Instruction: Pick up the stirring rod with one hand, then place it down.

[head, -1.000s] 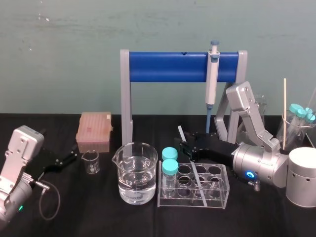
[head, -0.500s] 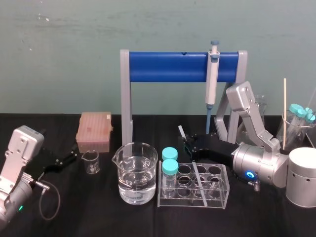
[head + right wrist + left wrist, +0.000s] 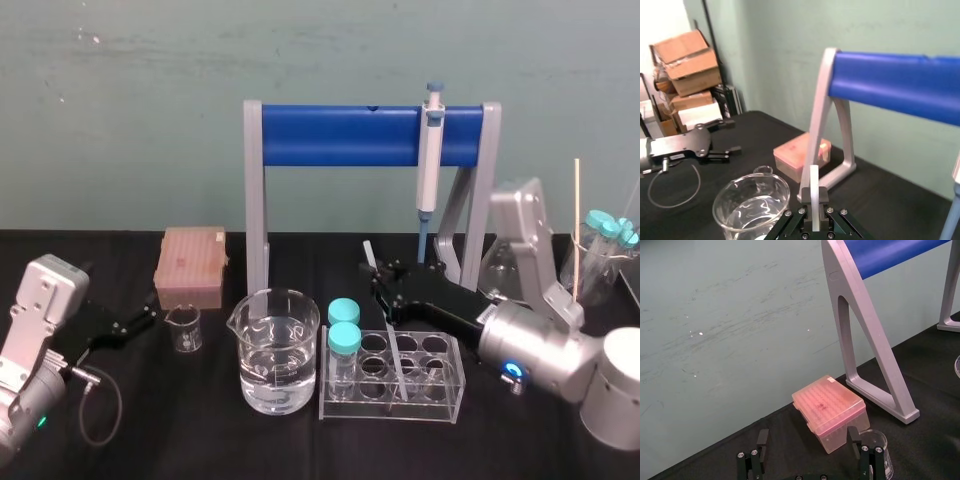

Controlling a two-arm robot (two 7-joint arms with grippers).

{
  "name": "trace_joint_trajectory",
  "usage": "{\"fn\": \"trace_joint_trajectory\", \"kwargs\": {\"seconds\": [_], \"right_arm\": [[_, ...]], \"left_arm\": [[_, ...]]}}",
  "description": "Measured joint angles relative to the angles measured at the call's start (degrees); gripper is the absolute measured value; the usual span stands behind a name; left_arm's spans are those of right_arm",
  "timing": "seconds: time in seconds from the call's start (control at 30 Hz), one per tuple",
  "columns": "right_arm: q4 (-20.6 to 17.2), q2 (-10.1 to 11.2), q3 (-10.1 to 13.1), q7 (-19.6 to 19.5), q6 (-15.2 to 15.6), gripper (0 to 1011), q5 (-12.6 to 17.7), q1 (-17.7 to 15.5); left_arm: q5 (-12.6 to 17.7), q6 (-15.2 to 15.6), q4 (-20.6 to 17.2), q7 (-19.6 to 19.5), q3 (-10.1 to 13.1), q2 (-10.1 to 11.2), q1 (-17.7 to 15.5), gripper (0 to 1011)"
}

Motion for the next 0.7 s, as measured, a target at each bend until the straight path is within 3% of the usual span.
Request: {"fn": "trace_joint_trajectory", "kwargs": {"seconds": [0.2, 0.37, 0.53, 0.7], "right_arm": [[-0.55, 0.60, 0.91, 1.47, -8.64, 72, -2.49, -2.79], [-0.78, -0.29, 2.66, 1.49, -13.19, 72, -2.88, -4.56], [-0.78, -1.67, 4.59, 1.95, -14.61, 71, -0.86, -5.14], [-1.72, -2.74, 6.87, 2.35, -13.47, 71, 2.31, -4.37]], "left_arm": [[0.00, 0.00, 0.00, 0.00, 0.00, 0.00, 0.00, 1000], [0.00, 0.00, 0.00, 0.00, 0.00, 0.00, 0.00, 1000], [0.00, 0.00, 0.00, 0.00, 0.00, 0.00, 0.00, 1000], [0.00, 0.00, 0.00, 0.00, 0.00, 0.00, 0.00, 1000]]}}
